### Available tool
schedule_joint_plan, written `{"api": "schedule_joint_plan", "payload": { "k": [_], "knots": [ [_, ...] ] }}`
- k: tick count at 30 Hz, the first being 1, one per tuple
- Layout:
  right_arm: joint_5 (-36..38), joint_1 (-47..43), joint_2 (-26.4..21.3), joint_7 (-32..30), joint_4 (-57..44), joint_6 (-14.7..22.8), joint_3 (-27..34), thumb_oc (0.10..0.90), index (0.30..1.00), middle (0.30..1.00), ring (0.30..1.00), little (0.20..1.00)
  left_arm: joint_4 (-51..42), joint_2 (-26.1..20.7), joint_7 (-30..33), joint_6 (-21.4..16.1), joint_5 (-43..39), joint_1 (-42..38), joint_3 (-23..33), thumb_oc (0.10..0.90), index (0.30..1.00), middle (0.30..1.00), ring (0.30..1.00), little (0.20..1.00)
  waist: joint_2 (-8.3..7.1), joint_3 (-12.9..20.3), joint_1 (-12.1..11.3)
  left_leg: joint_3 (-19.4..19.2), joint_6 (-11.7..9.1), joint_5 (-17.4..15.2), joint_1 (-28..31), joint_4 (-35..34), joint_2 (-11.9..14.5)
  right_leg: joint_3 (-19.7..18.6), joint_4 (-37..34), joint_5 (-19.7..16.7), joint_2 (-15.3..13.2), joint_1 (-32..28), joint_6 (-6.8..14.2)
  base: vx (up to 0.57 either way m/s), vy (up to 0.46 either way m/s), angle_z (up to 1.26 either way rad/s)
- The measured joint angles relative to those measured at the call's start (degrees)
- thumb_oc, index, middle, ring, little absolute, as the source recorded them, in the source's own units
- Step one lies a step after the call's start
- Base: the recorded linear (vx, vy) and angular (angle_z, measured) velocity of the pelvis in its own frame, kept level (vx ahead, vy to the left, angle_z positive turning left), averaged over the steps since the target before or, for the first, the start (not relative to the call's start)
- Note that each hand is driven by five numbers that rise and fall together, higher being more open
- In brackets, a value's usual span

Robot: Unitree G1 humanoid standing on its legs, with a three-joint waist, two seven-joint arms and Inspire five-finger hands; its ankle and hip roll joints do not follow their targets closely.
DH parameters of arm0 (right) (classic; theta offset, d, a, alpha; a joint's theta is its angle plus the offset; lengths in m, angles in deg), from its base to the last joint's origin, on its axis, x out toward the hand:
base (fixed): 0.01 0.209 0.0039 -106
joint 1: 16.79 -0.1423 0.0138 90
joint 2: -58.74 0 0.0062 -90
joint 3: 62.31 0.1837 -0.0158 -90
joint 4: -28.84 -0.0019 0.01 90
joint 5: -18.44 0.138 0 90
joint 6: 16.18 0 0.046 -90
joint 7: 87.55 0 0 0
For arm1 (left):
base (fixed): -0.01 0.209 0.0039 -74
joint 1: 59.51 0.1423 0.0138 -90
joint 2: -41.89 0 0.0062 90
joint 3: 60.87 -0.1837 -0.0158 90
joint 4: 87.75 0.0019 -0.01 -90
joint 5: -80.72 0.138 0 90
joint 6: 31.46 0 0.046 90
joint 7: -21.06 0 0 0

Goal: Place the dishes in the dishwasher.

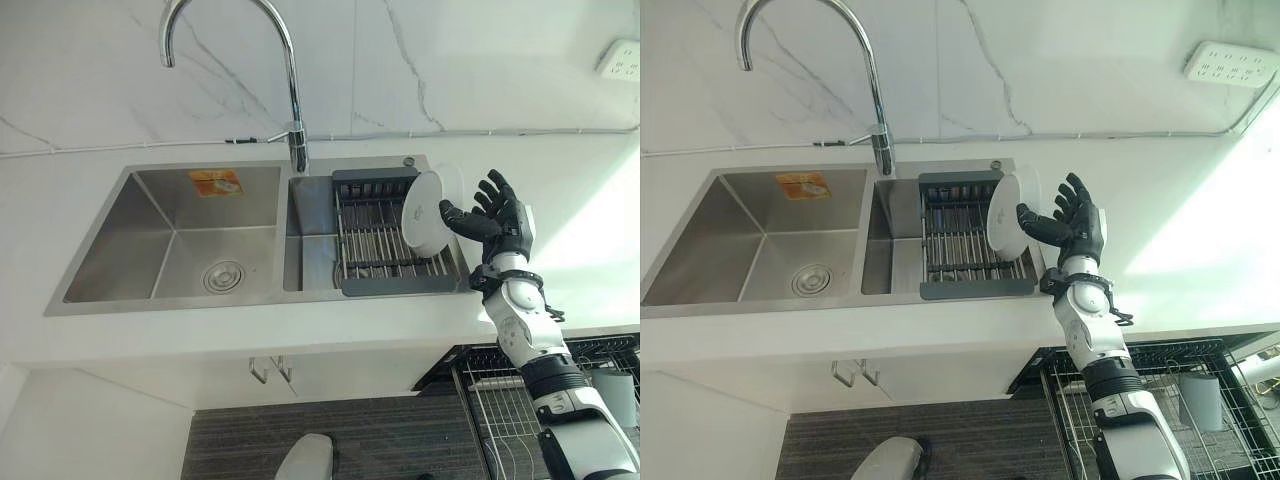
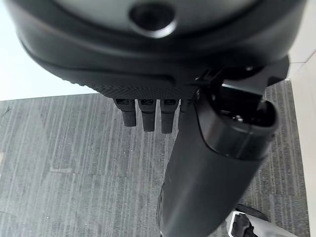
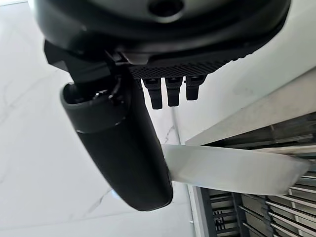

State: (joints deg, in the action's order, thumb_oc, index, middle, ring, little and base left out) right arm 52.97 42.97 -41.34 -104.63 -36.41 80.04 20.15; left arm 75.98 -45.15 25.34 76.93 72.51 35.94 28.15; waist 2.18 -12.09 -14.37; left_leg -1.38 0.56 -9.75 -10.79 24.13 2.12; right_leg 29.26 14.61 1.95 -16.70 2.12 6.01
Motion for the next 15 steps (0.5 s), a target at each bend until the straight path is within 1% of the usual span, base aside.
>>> {"api": "schedule_joint_plan", "payload": {
  "k": [9, 15],
  "knots": [
    [0.04, -0.62, 1.02, 0.48, 0.00, 0.00, -0.32, 0.800, 0.900, 0.900, 0.900, 0.900, -0.02, -0.03, -0.02, -0.03, 0.01, -0.01, 0.02, 0.800, 0.900, 0.900, 0.900, 0.900, 0.01, 0.00, -0.05, 0.02, 0.06, 0.03, 0.42, 0.00, -0.09, 0.09, -0.24, -0.01, -0.05, -0.50, 0.03, 0.00, 0.000, 0.00],
    [1.71, -0.68, 1.37, 0.47, 0.00, 0.53, -0.36, 0.800, 0.900, 0.900, 0.900, 0.900, -0.04, -0.03, -0.02, -0.03, 0.00, -0.10, 0.00, 0.800, 0.900, 0.900, 0.900, 0.900, 0.01, -0.01, 0.01, -0.11, 0.07, 0.03, 0.73, -0.01, -0.09, -0.09, -0.28, 0.00, -0.04, -0.64, 0.03, 0.00, 0.000, 0.00]
  ]
}}
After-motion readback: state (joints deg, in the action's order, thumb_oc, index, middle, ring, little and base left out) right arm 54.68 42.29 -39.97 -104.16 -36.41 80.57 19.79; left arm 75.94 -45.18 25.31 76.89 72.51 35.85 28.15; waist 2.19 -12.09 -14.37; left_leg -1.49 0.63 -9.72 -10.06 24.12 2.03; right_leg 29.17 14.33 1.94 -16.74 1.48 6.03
